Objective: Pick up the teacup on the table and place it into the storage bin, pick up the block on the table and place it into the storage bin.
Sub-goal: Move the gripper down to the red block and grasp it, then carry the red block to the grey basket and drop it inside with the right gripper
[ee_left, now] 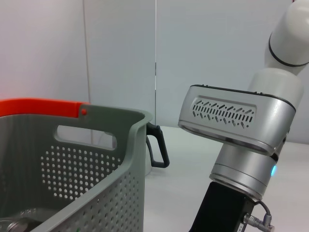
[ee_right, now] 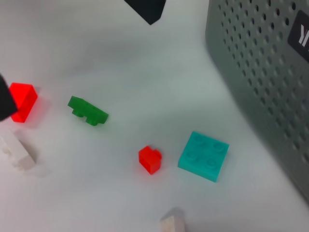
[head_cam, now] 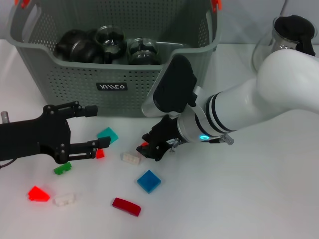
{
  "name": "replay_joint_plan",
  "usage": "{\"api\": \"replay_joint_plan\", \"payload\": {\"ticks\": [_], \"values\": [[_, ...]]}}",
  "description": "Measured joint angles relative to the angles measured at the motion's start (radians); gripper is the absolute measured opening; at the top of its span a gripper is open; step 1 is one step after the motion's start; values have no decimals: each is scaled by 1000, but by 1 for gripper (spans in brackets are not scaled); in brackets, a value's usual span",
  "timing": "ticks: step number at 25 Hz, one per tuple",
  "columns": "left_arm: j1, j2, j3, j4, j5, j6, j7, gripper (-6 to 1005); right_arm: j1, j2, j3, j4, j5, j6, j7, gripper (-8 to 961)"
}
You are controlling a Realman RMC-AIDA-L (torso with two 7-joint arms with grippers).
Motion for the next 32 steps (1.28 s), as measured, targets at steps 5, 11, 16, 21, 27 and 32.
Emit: {"api": "replay_joint_plan", "payload": {"ticks": [5,11,16,21,27,32], "values": [[-1,0,0,0,-2,0,0,784,-1,0,-3,1,1,0,0,299],[-2,0,0,0,-2,0,0,785,3,0,-10,12,17,2,0,296],[-4,0,0,0,-2,-1,0,785,12,0,-30,24,50,2,0,293],[-4,0,0,0,-3,-1,0,785,14,0,-30,24,54,2,3,237],[-5,0,0,0,-3,-2,0,784,10,-5,-20,15,55,2,10,199],[-5,0,0,0,-1,-1,0,784,-17,-19,25,-19,52,-12,8,199]]}}
